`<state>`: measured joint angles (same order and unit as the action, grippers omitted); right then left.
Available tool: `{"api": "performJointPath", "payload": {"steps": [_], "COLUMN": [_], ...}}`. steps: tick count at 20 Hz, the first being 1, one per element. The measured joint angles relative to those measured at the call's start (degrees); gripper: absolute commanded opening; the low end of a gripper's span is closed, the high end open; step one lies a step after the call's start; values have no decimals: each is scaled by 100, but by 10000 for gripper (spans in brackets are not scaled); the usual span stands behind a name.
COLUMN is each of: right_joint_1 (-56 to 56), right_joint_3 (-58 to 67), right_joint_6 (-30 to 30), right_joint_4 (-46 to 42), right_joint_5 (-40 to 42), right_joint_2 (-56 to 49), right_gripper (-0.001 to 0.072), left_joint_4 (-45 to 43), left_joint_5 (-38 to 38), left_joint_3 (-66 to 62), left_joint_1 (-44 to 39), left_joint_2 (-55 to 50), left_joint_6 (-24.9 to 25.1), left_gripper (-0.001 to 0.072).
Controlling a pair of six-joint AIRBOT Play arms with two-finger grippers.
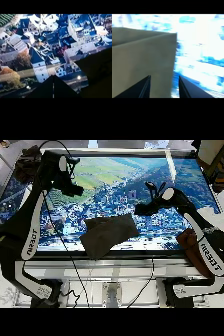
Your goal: Fold the shirts.
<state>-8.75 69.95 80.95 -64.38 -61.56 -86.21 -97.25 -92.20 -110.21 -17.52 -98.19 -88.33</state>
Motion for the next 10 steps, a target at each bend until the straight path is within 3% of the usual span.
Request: {"api": "performJointPath", "payload": {"steps": [5, 10], "right_joint_1": [142, 170], "right_joint_3": [-409, -702], "right_joint_6": [-214, -697], "right_joint_4": [-109, 501], "right_joint_5": [184, 269], "right_joint_2": [-59, -240], "right_gripper": [466, 466], "left_joint_4": [-4, 0], "left_joint_5": [2, 271], "left_joint_3": [984, 2494], "left_joint_1": [0, 0], "left_joint_2": [586, 1655], "left_joint_6": [-4, -361], "left_gripper": [11, 11]}}
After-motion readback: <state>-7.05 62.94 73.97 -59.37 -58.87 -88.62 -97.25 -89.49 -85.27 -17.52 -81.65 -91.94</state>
